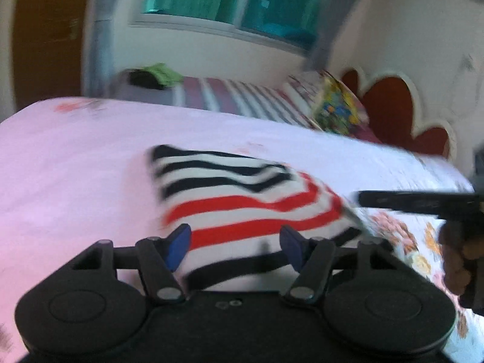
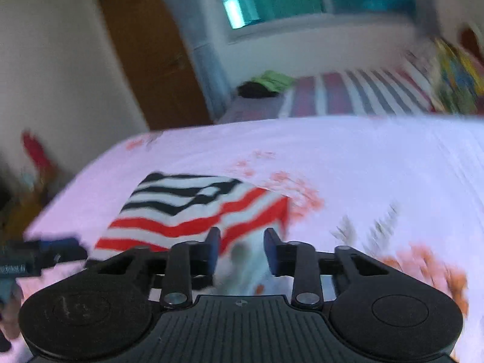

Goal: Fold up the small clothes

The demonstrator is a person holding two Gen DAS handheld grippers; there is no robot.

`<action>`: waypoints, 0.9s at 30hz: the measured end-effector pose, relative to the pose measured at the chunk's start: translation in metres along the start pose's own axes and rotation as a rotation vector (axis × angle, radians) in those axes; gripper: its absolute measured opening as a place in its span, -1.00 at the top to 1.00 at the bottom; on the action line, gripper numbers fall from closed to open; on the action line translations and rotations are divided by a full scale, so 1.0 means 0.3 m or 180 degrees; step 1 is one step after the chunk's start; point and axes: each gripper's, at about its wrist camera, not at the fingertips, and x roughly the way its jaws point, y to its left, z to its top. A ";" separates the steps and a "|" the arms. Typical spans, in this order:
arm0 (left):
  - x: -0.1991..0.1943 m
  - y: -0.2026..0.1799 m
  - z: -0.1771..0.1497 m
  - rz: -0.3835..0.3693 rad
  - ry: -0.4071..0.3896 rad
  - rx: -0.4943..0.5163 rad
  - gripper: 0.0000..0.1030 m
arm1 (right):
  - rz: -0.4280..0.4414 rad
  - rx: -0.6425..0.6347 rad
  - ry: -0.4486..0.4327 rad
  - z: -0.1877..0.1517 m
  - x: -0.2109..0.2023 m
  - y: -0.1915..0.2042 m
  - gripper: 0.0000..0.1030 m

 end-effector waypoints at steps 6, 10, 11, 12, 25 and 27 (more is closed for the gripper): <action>0.092 -0.077 -0.055 0.0210 0.0245 0.0370 -0.26 | -0.0261 -0.0232 0.0338 -0.055 0.106 0.003 0.48; -0.069 -0.077 -0.079 0.0248 -0.0016 0.0271 -0.21 | -0.0064 -0.0314 0.0004 -0.062 -0.085 0.021 0.53; -0.094 -0.082 -0.098 0.0262 -0.0034 0.0253 -0.20 | 0.0009 -0.0441 -0.0011 -0.084 -0.115 0.045 0.53; -0.104 -0.088 -0.112 0.0282 -0.0027 0.0235 -0.20 | 0.0047 -0.0600 0.0007 -0.108 -0.123 0.078 0.53; -0.041 -0.116 -0.260 0.0469 0.0233 0.0123 -0.45 | -0.0423 -0.0997 0.0270 -0.270 -0.035 0.116 0.78; -0.035 -0.117 -0.261 0.0504 0.0233 0.0126 -0.46 | -0.0483 -0.1047 0.0244 -0.291 -0.043 0.125 0.77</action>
